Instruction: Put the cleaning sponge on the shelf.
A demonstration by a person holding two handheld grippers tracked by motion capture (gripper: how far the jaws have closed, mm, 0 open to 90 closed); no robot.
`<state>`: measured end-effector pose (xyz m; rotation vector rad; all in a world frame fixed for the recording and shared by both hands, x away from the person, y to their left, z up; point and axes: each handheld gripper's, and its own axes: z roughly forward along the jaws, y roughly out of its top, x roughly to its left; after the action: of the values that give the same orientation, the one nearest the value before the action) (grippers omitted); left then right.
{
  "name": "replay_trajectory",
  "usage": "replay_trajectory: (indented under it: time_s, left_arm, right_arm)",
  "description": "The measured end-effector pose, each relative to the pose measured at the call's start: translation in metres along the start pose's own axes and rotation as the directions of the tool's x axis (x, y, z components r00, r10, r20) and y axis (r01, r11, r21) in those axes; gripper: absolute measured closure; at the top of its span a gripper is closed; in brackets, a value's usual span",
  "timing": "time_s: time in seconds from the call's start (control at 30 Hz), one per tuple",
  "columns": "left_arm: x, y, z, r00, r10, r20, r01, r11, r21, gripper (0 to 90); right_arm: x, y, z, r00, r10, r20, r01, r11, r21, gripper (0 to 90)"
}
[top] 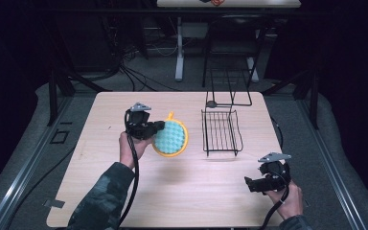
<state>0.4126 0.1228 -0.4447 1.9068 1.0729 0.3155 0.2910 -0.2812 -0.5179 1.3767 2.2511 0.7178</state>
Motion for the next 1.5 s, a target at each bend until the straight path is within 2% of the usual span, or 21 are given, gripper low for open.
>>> replay_trajectory:
  time_s: [0.37,0.5,0.73,1.5]
  left_arm:
    - [-0.010,0.016,0.012,0.9998,0.015,0.012,-0.015,0.9998,-0.015,87.7]
    - [-0.016,0.021,0.017,0.9998,0.012,0.017,-0.011,0.9995,-0.030,87.6]
    - [-0.028,0.030,0.026,0.9993,0.030,0.023,-0.029,0.9988,-0.039,87.7]
    - [-0.050,0.043,0.056,0.9977,0.060,0.031,-0.059,0.9971,-0.049,87.6]
  right_arm:
    - [0.000,0.000,0.000,1.0000,0.007,0.004,-0.007,1.000,-0.003,2.1]
    - [0.000,0.000,0.001,1.0000,0.004,0.004,-0.004,1.000,-0.005,2.2]
    - [0.000,-0.001,0.000,1.0000,0.001,0.005,-0.001,1.000,-0.005,2.2]
    - [0.000,-0.003,-0.002,1.0000,0.007,-0.002,-0.007,1.000,-0.001,2.4]
